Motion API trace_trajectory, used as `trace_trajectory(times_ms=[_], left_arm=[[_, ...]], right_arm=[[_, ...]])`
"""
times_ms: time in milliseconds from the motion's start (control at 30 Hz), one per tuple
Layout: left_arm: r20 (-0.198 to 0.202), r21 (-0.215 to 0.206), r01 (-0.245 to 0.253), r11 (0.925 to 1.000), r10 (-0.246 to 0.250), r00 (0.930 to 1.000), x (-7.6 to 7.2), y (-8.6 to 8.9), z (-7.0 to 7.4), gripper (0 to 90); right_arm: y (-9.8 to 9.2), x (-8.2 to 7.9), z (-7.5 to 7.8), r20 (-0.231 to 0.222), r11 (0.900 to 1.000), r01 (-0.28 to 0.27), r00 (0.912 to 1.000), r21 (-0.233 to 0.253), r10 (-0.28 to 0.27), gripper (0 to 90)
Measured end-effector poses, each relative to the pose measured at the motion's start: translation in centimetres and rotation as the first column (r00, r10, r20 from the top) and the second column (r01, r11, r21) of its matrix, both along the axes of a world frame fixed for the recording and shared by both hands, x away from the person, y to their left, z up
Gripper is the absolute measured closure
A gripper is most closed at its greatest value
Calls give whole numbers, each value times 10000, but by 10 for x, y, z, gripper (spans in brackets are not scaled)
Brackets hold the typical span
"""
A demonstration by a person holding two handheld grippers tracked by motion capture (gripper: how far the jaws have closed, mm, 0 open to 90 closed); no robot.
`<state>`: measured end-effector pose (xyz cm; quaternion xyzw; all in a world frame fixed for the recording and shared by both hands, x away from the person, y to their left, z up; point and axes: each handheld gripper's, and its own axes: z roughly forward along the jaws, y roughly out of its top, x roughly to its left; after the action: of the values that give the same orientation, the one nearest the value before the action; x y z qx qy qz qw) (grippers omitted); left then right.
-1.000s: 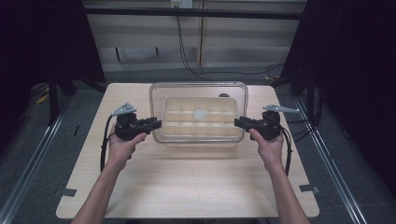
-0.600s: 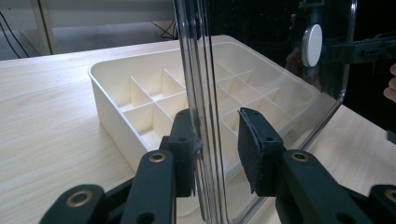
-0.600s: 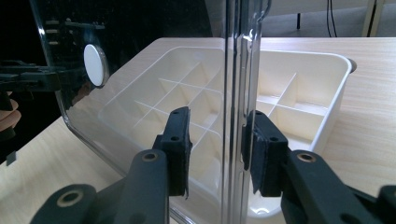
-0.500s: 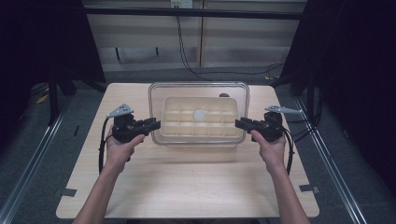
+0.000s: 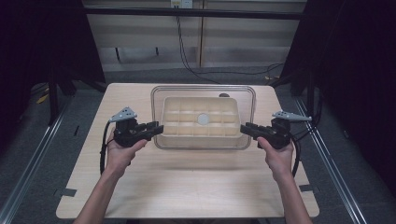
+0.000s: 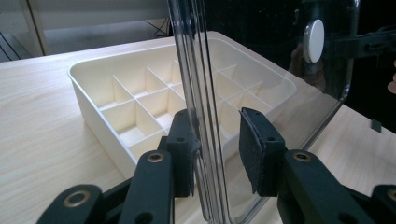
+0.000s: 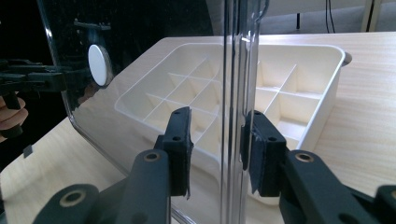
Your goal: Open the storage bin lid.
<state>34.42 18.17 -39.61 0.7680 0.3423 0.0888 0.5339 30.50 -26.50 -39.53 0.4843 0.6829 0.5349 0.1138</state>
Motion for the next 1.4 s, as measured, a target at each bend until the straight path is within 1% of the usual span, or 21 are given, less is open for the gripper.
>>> trace_trajectory(times_ms=[33, 67, 100, 167, 200, 233, 267, 333, 367, 433, 500, 600, 633, 733, 833, 967, 1167, 1233, 1267, 1300, 1400], left_arm=[[69, 161, 21, 9999, -22, 10000, -1, 0, 1, 668], [88, 151, 34, 9999, -36, 10000, -3, 0, 2, 667], [128, 237, 49, 9997, -52, 9999, -3, 0, 3, 668], [26, 152, 101, 9998, -101, 9999, -6, -1, 5, 669], [-80, -12, 97, 10000, -98, 9999, -8, 0, 5, 673], [-80, -12, 97, 10000, -98, 9999, -8, 0, 5, 677], [-78, -110, 159, 9998, -160, 9998, -11, 0, 5, 679], [-59, -100, 191, 9998, -192, 9998, -14, -1, 4, 683], [-187, -270, 252, 9993, -257, 9995, -15, 0, 4, 683], [-165, -308, 267, 9992, -272, 9995, -16, 1, 5, 689], [-37, -80, 288, 9996, -288, 9996, -20, 2, 6, 690], [-15, -30, 329, 9995, -329, 9995, -22, 3, 6, 689], [-11, -37, 307, 9995, -307, 9995, -25, 4, 5, 689], [-10, 66, 316, 9995, -316, 9995, -28, 5, 4, 689], [-78, 81, 323, 9994, -322, 9995, -32, 10, -1, 689], [-157, 139, 282, 9995, -280, 9995, -36, 13, -5, 688], [-158, 290, 335, 9990, -331, 9993, -43, 16, -7, 689], [-211, 334, 305, 9990, -298, 9993, -44, 16, -8, 686], [-379, 486, 379, 9981, -361, 9986, -45, 15, -11, 685], [-361, 523, 363, 9980, -344, 9988, -46, 16, -12, 685], [-447, 495, 403, 9980, -381, 9983, -48, 15, -16, 685]], right_arm=[[0, -2, 0, -34, 10000, -19, 10000, -59, 19, 647], [0, -4, 0, -69, 10000, -15, 10000, -65, 14, 646], [0, -7, 0, -129, 10000, -20, 9999, -31, 20, 645], [0, -10, -1, -160, 9999, -58, 9999, -131, 56, 643], [0, -12, -1, -192, 9999, -53, 9998, -137, 50, 641], [0, -12, -1, -192, 9999, -53, 9998, -137, 50, 641], [-2, -16, -2, -139, 9999, -74, 9999, -156, 72, 640], [-2, -18, -2, -182, 9999, -55, 9998, -106, 53, 640], [-2, -19, -2, -206, 9999, -68, 9998, -139, 66, 639], [-3, -23, -3, -224, 9999, -92, 9997, -85, 90, 641], [-1, -25, -2, -258, 9999, -75, 9996, -104, 73, 637], [0, -28, -2, -308, 9999, -108, 9995, -109, 104, 638], [1, -29, -2, -345, 9998, -160, 9993, -141, 155, 639], [2, -30, -2, -393, 9996, -223, 9990, -169, 216, 639], [5, -35, -2, -457, 9991, -312, 9985, -273, 299, 644], [9, -40, -2, -393, 9981, -452, 9983, -425, 435, 651], [11, -45, -5, -478, 9978, -566, 9973, -356, 549, 654], [12, -46, -5, -528, 9978, -558, 9971, -348, 539, 654], [12, -49, -8, -585, 9975, -608, 9966, -374, 585, 656], [12, -50, -9, -646, 9974, -607, 9962, -378, 581, 658], [11, -52, -12, -750, 9973, -664, 9951, -323, 638, 660]])
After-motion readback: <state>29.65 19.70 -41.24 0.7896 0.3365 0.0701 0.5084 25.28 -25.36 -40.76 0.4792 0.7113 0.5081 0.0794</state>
